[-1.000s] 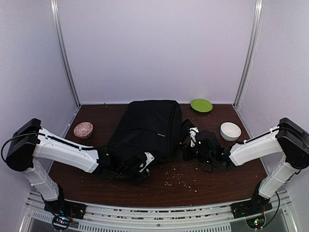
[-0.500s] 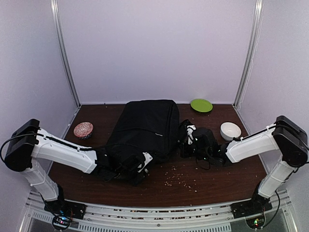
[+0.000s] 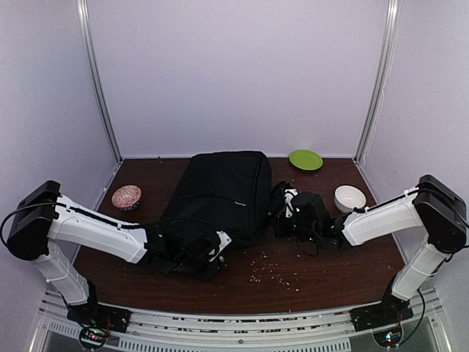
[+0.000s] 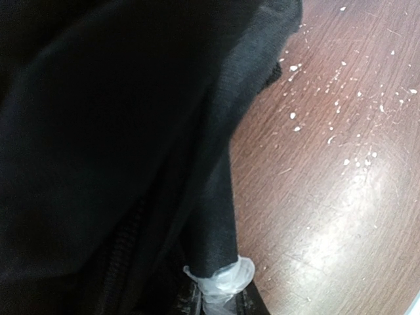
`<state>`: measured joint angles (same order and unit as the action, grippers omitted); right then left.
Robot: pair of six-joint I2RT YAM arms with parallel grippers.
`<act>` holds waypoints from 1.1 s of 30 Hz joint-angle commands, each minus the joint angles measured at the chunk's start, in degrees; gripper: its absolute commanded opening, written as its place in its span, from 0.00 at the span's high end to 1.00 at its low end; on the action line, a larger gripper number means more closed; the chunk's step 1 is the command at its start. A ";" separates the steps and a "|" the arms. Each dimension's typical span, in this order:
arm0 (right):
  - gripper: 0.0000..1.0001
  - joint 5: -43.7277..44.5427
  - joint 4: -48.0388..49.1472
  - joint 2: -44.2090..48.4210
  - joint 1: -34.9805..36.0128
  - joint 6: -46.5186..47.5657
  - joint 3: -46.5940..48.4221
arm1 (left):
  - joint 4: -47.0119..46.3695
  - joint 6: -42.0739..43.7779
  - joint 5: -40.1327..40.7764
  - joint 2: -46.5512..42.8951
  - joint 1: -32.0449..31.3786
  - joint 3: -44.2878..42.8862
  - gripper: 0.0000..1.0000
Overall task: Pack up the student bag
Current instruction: Zip the student bag at the center of the board, then reset both arms
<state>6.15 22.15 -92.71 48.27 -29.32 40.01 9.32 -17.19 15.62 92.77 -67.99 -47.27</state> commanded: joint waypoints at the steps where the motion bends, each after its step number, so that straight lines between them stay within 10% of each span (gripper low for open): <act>1: 0.80 -0.41 -0.07 1.01 -1.20 -0.64 0.00 | 10.10 -4.88 0.98 -0.03 0.66 2.54 1.00; 11: 0.38 -4.83 -4.59 11.21 -0.08 -1.29 -4.17 | 8.67 -3.81 -2.23 -8.71 0.60 2.10 0.04; 21: 0.23 -2.82 -10.42 24.88 1.69 -6.15 -7.67 | 5.63 -2.88 -5.98 -27.12 1.08 3.07 0.02; 33: 0.29 -0.73 3.87 21.82 4.40 -17.65 -15.93 | -1.56 -17.33 -10.78 -27.32 23.45 5.87 0.05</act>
<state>3.55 20.69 -69.52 50.94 -43.57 24.03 13.54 -28.56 5.93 63.33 -46.22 -42.59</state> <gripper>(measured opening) 0.711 0.963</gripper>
